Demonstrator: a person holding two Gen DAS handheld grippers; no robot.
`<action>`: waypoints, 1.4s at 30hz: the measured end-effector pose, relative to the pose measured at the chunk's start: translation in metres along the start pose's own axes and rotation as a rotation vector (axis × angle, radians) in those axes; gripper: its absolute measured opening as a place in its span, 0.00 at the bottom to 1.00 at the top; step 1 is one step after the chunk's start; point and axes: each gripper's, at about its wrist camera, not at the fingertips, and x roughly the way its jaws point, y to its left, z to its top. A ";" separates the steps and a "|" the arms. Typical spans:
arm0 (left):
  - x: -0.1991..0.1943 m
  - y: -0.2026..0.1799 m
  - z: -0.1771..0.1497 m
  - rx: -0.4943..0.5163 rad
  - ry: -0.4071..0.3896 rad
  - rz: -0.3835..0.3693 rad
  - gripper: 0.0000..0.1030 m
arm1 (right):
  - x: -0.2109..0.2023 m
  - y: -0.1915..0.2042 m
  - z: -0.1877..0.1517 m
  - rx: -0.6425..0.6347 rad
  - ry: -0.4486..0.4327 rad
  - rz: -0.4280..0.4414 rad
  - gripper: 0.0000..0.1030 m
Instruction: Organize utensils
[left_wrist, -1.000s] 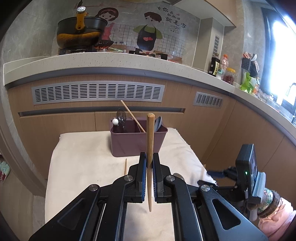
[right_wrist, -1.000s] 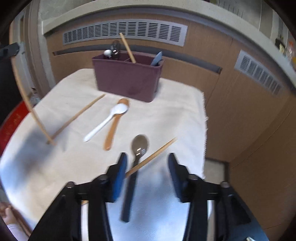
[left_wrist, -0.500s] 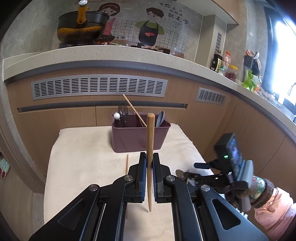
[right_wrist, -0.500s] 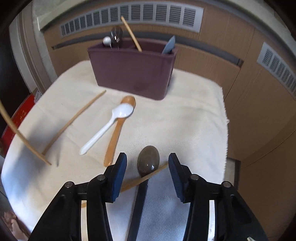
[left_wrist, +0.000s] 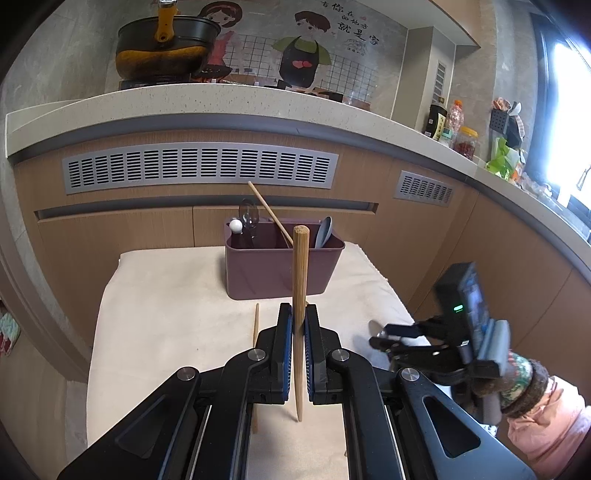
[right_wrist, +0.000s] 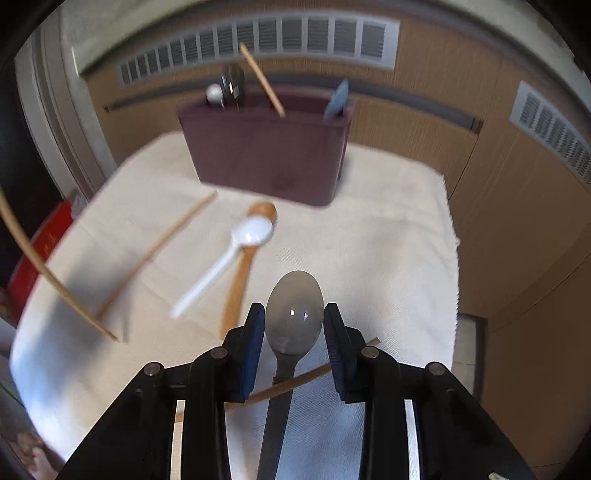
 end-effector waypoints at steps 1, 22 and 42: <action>0.000 0.000 0.000 0.000 -0.003 0.000 0.06 | -0.011 0.001 0.002 0.002 -0.032 0.001 0.29; -0.022 -0.026 0.176 0.132 -0.387 0.057 0.06 | -0.197 0.010 0.180 -0.012 -0.668 -0.127 0.28; 0.149 0.087 0.076 -0.065 0.116 0.137 0.23 | -0.070 -0.025 0.143 0.011 -0.391 -0.072 0.28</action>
